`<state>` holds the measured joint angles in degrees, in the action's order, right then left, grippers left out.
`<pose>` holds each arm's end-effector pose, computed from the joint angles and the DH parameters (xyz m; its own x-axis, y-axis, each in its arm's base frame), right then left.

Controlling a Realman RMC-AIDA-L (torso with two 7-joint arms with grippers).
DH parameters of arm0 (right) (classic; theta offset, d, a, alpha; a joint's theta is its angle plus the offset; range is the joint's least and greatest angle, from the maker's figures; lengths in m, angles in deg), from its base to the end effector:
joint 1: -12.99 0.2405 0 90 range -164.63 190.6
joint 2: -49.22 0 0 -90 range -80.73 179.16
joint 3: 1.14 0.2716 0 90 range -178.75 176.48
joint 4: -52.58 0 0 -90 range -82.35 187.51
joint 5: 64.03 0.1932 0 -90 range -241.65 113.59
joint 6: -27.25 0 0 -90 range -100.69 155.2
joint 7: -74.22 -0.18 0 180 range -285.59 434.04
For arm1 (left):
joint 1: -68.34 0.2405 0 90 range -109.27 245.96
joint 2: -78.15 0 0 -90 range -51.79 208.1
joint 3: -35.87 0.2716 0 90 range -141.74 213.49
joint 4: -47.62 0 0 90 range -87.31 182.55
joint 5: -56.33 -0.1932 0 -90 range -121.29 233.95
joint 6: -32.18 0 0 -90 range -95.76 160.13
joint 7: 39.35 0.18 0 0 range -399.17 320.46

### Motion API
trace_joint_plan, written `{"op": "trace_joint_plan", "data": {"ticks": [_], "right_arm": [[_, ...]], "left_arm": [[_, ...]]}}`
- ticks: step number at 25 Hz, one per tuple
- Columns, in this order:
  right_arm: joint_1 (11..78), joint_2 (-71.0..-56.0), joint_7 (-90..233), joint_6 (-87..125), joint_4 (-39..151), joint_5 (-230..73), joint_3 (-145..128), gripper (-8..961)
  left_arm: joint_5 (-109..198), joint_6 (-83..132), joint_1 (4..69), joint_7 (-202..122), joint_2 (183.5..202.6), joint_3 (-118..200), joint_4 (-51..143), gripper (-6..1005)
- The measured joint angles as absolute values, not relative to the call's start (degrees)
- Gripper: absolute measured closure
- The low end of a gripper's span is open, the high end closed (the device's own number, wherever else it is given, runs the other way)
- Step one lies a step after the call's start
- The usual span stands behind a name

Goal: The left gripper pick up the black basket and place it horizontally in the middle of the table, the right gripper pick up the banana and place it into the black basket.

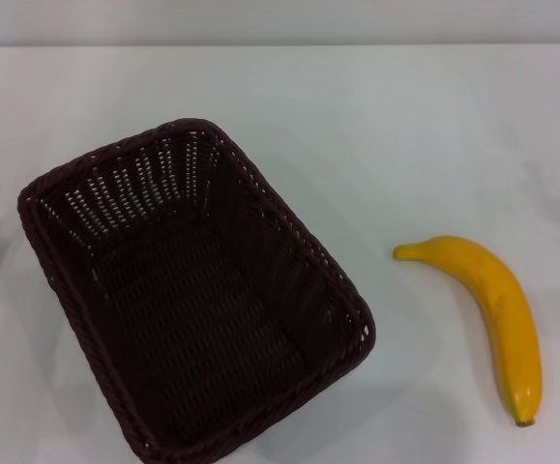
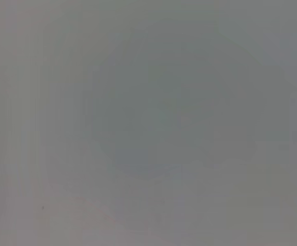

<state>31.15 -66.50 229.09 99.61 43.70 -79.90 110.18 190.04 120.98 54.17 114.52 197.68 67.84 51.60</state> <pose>0.3686 0.3362 0.0540 0.6481 0.1026 -0.7546 -0.7507 -0.0807 -0.6557 -0.3727 0.2682 0.0271 0.4937 -0.1645 0.8539 0.8654 -0.0032 -0.5010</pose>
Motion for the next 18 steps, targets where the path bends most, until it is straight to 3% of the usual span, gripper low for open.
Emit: {"op": "trace_joint_plan", "data": {"ticks": [12, 18], "right_arm": [[31.7, -66.35, 229.1, 99.5, 43.3, -79.7, 110.2, 73], [31.8, -66.35, 229.0, 99.9, 42.2, -79.7, 110.2, 74]], "left_arm": [[190.4, 120.7, 53.5, 106.7, 197.36, 68.0, 50.3, 136], [185.5, 113.0, 54.1, 85.7, 196.39, 68.5, 38.4, 137]]}}
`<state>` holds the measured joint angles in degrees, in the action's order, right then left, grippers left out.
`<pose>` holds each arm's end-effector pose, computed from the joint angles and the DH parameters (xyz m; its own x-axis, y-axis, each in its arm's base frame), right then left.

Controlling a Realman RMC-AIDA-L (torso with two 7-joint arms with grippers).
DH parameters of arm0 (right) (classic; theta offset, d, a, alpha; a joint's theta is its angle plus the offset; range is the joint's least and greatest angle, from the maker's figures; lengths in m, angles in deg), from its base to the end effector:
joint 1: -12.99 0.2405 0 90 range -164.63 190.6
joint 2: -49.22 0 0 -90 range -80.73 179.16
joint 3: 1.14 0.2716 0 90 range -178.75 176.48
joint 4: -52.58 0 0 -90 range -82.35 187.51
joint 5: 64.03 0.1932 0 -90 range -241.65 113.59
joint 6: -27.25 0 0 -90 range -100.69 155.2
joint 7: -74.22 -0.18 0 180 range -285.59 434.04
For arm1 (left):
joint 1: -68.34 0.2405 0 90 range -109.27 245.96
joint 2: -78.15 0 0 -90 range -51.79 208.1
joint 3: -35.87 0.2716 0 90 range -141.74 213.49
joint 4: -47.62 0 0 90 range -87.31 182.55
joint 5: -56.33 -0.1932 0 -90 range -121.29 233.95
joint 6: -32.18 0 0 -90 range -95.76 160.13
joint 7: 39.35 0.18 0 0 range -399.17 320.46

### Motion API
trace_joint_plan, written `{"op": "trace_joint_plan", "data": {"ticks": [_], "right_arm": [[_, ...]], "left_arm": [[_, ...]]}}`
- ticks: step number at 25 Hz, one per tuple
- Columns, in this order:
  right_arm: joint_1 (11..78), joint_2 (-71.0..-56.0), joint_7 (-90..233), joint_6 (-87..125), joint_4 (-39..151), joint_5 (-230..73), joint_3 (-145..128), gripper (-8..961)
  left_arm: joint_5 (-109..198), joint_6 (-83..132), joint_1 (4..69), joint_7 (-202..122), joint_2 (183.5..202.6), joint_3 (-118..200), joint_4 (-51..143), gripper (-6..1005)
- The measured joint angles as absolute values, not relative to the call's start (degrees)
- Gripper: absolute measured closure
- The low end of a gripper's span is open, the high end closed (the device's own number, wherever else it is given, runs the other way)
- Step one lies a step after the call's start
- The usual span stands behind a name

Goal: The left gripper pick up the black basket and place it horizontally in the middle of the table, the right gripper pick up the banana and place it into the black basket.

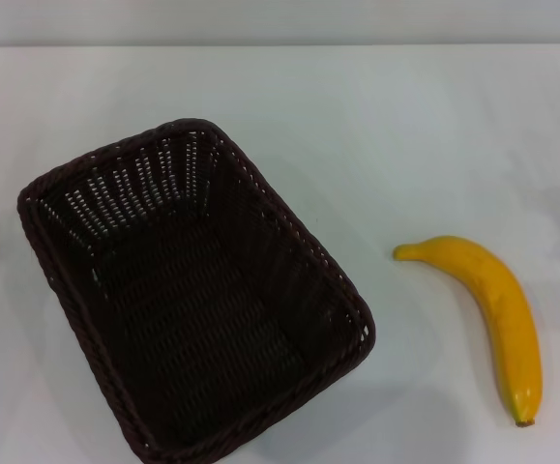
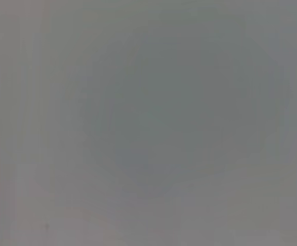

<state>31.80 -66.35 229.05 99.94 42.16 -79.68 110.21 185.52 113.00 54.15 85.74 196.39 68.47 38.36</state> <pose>0.3591 0.3442 0.0606 0.6477 0.1420 -0.7485 -0.7437 -0.0956 -0.6617 -0.3784 0.2968 0.0603 0.2206 -0.1144 0.9686 0.9659 -0.1120 -0.2333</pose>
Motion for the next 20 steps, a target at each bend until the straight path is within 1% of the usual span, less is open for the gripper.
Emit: {"op": "trace_joint_plan", "data": {"ticks": [3, 5, 8, 9, 10, 12, 14, 16, 17, 18, 20], "right_arm": [[31.9, -66.36, 229.0, 100.4, 41.9, -79.7, 110.2, 74], [32.2, -66.37, 229.0, 100.7, 41.8, -79.9, 109.8, 75], [32.2, -66.5, 229.0, 101.9, 41.9, -80.2, 109.6, 76], [32.1, -66.5, 229.0, 102.2, 42.1, -80.2, 109.6, 76], [32.0, -66.5, 229.0, 102.5, 42.2, -80.2, 109.6, 76], [31.9, -66.49, 228.6, 102.7, 42.3, -80.2, 109.5, 77], [31.9, -66.48, 227.8, 102.9, 42.3, -80.2, 109.5, 77], [31.9, -66.45, 227.2, 103.0, 42.2, -80.2, 109.2, 77], [32.0, -66.43, 227.0, 103.0, 42.1, -80.3, 109.0, 78], [32.0, -66.4, 226.8, 103.2, 42.0, -80.3, 108.9, 78], [32.2, -66.36, 226.8, 103.4, 41.8, -80.3, 108.6, 77]], "left_arm": [[179.0, 110.6, 54.4, 75.0, 194.8, 68.5, 31.0, 138], [174.5, 109.9, 53.9, 66.3, 192.88, 68.5, 26.8, 138], [163.7, 109.9, 51.8, 51.2, 188.61, 68.6, 19.5, 139], [160.7, 110.0, 51.1, 47.4, 187.52, 68.6, 18.0, 139], [156.6, 110.2, 49.7, 42.0, 185.55, 68.6, 16.0, 139], [149.8, 111.0, 47.0, 35.3, 182.52, 68.6, 14.2, 139], [141.8, 113.2, 43.3, 29.1, 178.65, 68.6, 13.4, 139], [134.2, 115.7, 39.4, 24.5, 176.08, 68.6, 13.3, 139], [130.4, 117.1, 37.2, 22.8, 175.11, 68.6, 13.2, 139], [127.3, 118.3, 35.3, 21.9, 174.62, 68.6, 13.2, 139], [121.5, 120.9, 31.4, 20.8, 174.34, 69.1, 13.2, 140]]}}
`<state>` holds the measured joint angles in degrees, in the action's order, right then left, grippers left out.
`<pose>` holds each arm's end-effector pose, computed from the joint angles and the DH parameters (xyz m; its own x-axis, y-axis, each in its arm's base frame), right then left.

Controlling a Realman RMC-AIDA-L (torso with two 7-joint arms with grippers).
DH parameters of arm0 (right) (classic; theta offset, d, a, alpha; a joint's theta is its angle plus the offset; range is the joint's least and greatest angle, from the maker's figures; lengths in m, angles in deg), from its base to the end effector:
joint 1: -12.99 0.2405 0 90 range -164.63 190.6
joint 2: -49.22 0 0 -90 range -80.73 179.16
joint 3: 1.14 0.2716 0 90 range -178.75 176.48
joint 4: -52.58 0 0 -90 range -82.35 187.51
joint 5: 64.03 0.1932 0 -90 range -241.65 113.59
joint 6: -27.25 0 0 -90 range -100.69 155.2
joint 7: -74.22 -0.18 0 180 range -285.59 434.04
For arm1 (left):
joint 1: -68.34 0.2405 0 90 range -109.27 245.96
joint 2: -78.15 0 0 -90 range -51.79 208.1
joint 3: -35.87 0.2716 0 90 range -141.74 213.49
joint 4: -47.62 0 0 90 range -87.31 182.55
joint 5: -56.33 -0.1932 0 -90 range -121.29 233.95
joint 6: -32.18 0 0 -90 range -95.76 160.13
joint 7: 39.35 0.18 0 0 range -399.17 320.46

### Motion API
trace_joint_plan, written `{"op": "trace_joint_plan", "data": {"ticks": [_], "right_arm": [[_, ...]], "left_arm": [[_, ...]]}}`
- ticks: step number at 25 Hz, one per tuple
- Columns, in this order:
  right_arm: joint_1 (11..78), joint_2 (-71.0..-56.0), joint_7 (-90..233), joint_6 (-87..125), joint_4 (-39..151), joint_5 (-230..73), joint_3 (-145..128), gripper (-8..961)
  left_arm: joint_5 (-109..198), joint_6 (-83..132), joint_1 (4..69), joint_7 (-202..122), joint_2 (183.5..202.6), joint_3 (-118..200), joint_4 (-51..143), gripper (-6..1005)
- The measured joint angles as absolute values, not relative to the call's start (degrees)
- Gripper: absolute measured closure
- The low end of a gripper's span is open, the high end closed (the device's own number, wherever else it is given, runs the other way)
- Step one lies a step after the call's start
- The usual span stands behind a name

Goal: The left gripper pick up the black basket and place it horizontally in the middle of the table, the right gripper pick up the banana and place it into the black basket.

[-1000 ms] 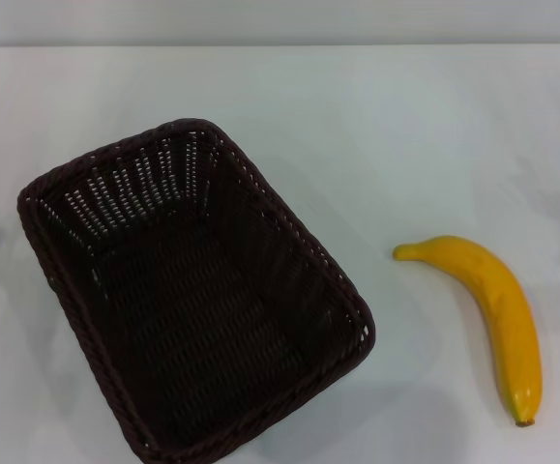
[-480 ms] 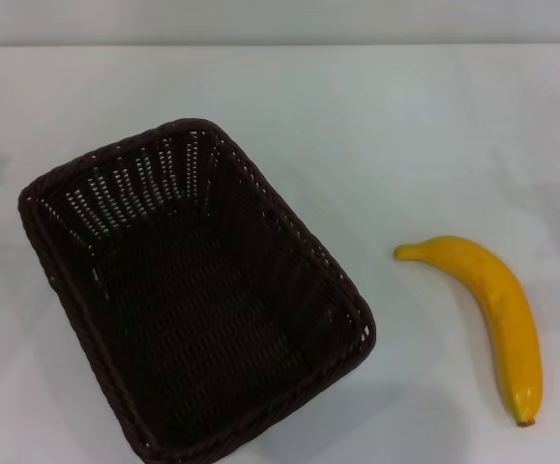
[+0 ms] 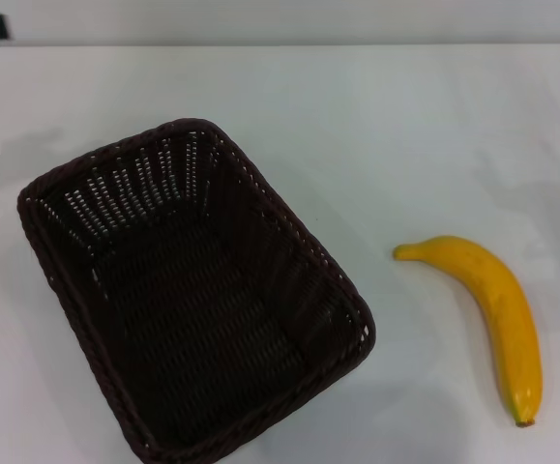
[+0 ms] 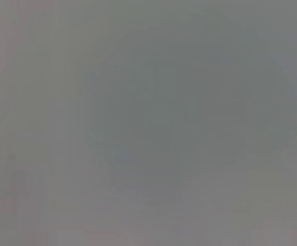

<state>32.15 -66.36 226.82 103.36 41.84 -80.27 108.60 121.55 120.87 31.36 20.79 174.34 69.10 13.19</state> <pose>0.3427 0.3447 0.0586 0.6138 0.1837 -0.7678 -0.7502 -0.1670 -0.6398 -0.2762 0.4129 0.1411 0.4648 0.6611 0.5890 0.8600 -0.4954 -0.1226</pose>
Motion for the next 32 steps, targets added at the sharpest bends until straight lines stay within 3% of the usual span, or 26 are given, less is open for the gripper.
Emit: {"op": "trace_joint_plan", "data": {"ticks": [4, 11, 13, 18, 27, 32], "right_arm": [[32.4, -66.37, 226.8, 103.5, 41.7, -80.3, 107.6, 77], [32.3, -66.56, 226.8, 103.6, 41.8, -80.4, 107.2, 77], [32.1, -66.61, 226.8, 103.9, 41.9, -80.4, 107.0, 78], [31.9, -66.63, 226.8, 104.9, 42.1, -80.4, 106.6, 78], [31.6, -66.63, 225.5, 105.8, 42.3, -80.4, 106.6, 78], [31.6, -66.66, 224.9, 106.1, 42.3, -80.4, 106.5, 77]], "left_arm": [[109.2, 123.0, 24.0, 16.7, 174.56, 72.9, 13.3, 140], [95.4, 123.7, 15.1, 12.2, 177.38, 77.6, 13.2, 141], [93.3, 123.6, 14.0, 12.2, 177.91, 79.7, 13.4, 141], [90.7, 122.7, 12.9, 12.3, 179.79, 83.2, 13.2, 277], [83.4, 117.0, 12.8, 12.8, 184.63, 85.4, 13.6, 287], [83.5, 114.7, 13.0, 13.3, 185.33, 85.3, 13.7, 308]]}}
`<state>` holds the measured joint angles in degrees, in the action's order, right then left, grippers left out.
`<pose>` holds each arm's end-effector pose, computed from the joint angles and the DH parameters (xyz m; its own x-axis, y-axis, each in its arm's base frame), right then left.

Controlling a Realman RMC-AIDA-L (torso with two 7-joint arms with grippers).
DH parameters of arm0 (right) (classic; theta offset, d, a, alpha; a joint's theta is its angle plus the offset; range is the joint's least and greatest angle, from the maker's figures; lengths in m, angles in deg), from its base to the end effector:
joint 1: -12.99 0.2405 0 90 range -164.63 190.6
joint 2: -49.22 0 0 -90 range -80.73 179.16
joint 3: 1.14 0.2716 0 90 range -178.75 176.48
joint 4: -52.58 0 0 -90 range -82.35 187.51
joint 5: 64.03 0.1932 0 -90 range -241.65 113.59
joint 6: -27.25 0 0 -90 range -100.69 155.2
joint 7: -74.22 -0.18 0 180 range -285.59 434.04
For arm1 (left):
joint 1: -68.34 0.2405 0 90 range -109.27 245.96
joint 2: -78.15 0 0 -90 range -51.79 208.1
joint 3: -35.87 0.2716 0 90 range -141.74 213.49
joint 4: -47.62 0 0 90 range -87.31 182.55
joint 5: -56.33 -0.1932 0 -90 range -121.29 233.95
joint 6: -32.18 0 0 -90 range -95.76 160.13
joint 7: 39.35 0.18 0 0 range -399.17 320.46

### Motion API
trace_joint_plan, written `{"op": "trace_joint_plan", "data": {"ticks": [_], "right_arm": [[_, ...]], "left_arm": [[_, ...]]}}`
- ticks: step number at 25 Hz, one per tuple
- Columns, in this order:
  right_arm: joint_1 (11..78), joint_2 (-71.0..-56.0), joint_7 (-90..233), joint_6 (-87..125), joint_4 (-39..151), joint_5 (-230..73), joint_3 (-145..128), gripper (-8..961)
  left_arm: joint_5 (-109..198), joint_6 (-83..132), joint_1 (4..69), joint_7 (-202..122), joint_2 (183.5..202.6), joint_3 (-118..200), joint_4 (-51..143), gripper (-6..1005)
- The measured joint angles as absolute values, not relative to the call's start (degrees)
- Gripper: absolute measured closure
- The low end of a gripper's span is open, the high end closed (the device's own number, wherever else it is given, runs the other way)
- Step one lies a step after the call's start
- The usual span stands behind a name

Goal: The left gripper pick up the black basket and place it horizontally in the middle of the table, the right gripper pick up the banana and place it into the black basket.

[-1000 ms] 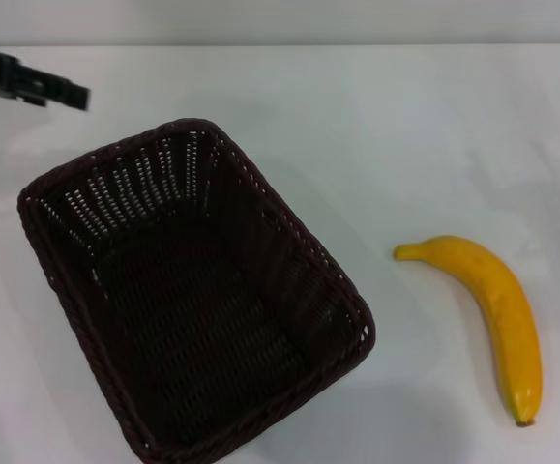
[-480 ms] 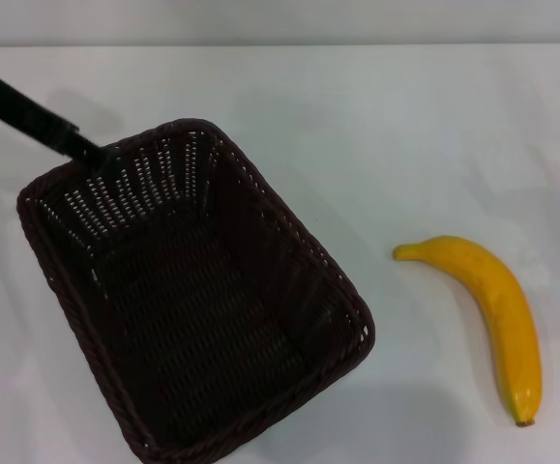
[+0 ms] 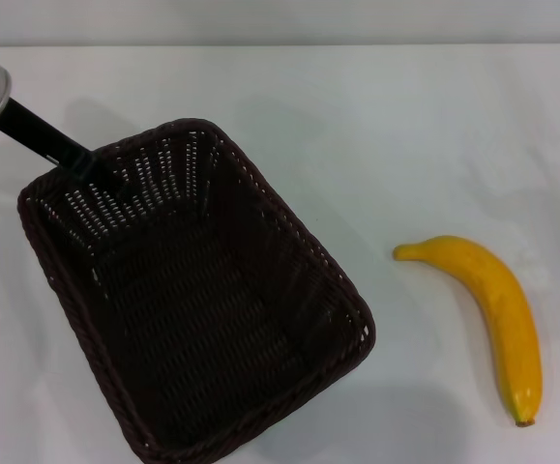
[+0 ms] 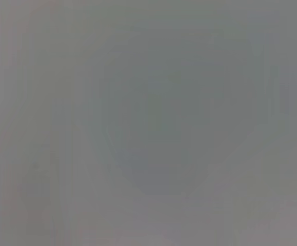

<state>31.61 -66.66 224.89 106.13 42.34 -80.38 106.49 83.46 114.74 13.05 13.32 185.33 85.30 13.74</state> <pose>0.3356 0.3374 0.0511 0.5811 0.1877 -0.7919 -0.7610 -0.2196 -0.6105 -0.2456 0.4325 0.0150 0.6622 0.7375 -0.1324 0.6534 -0.6549 -0.3797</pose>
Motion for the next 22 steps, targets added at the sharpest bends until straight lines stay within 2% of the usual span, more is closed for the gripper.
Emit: {"op": "trace_joint_plan", "data": {"ticks": [8, 11, 16, 22], "right_arm": [[31.6, -66.71, 224.6, 106.3, 42.4, -80.4, 106.1, 77], [31.6, -66.71, 224.6, 106.3, 42.4, -80.4, 106.0, 77], [31.7, -66.71, 224.6, 106.3, 42.4, -80.4, 106.0, 77], [31.8, -66.71, 224.6, 106.3, 42.3, -80.1, 106.0, 77]], "left_arm": [[83.6, 113.1, 13.2, 13.6, 185.39, 85.2, 13.9, 340], [83.7, 113.0, 13.2, 14.1, 185.39, 84.8, 14.0, 560], [85.2, 114.8, 13.3, 15.9, 185.23, 84.8, 14.3, 753], [91.9, 120.3, 13.8, 16.8, 183.33, 84.5, 14.0, 792]]}}
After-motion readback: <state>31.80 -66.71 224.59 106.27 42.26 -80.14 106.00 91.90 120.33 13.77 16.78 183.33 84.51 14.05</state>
